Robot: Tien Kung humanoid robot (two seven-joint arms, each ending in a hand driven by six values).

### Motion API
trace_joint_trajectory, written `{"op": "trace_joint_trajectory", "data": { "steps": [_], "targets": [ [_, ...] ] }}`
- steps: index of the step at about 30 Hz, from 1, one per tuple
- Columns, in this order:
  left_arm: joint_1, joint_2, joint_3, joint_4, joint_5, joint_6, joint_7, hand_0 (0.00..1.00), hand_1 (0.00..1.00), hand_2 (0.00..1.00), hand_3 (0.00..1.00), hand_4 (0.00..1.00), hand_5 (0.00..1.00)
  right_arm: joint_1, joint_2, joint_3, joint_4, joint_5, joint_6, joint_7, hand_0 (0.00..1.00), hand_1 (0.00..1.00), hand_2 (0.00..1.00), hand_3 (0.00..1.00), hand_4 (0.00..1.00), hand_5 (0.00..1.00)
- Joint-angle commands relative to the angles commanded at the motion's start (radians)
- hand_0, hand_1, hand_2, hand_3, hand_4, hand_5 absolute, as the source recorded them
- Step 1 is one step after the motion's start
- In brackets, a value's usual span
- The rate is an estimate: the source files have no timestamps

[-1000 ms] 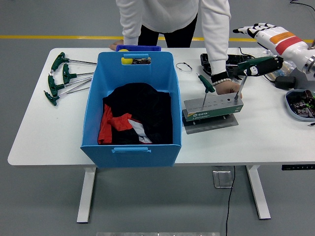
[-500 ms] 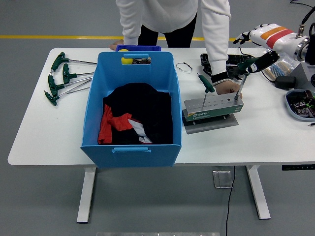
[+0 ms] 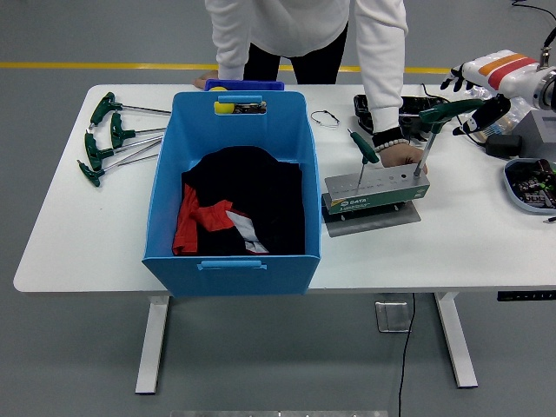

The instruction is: Lift tool from toolbox,place it in box,lift tool from toolbox,place it in box

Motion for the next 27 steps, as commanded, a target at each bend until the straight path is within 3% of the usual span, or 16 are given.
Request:
{"op": "trace_joint_trajectory", "data": {
  "steps": [1, 9, 18, 19, 24, 25, 27],
  "targets": [
    [0.0, 0.0, -0.001, 0.0, 0.002, 0.0, 0.001, 0.814, 0.806, 0.831, 0.838, 0.663, 0.998, -0.002, 0.001, -0.003, 0.001, 0.006, -0.004, 0.002, 0.558, 0.564, 0.603, 0.731, 0.998, 0.341],
    [0.001, -0.001, -0.012, 0.001, 0.028, 0.003, 0.013, 0.813, 0.804, 0.827, 0.837, 0.665, 0.998, -0.018, 0.017, -0.026, 0.008, 0.033, -0.03, 0.016, 0.586, 0.546, 0.584, 0.705, 0.998, 0.326],
    [-0.001, 0.002, -0.017, 0.0, 0.041, 0.004, 0.017, 0.811, 0.803, 0.826, 0.837, 0.666, 0.998, -0.019, 0.023, -0.051, 0.001, 0.033, -0.025, 0.018, 0.587, 0.515, 0.551, 0.652, 0.998, 0.321],
    [-0.002, 0.002, -0.017, 0.0, 0.041, 0.004, 0.017, 0.81, 0.8, 0.825, 0.837, 0.667, 0.998, -0.018, 0.023, -0.051, -0.002, 0.033, -0.025, 0.018, 0.579, 0.492, 0.504, 0.62, 0.998, 0.306],
    [-0.011, 0.004, -0.008, -0.002, 0.024, 0.006, 0.01, 0.81, 0.8, 0.825, 0.837, 0.667, 0.998, -0.012, 0.024, -0.048, -0.022, 0.025, -0.022, 0.016, 0.579, 0.492, 0.504, 0.62, 0.998, 0.306],
    [-0.012, 0.004, -0.006, -0.002, 0.022, 0.005, 0.009, 0.81, 0.798, 0.82, 0.837, 0.668, 0.998, -0.011, 0.023, -0.047, -0.025, 0.024, -0.022, 0.016, 0.553, 0.464, 0.447, 0.566, 0.998, 0.295],
    [-0.016, 0.005, -0.003, -0.002, 0.018, 0.005, 0.007, 0.81, 0.798, 0.82, 0.837, 0.668, 0.998, -0.01, 0.023, -0.045, -0.031, 0.023, -0.022, 0.016, 0.553, 0.464, 0.447, 0.566, 0.998, 0.295]
  ]
}}
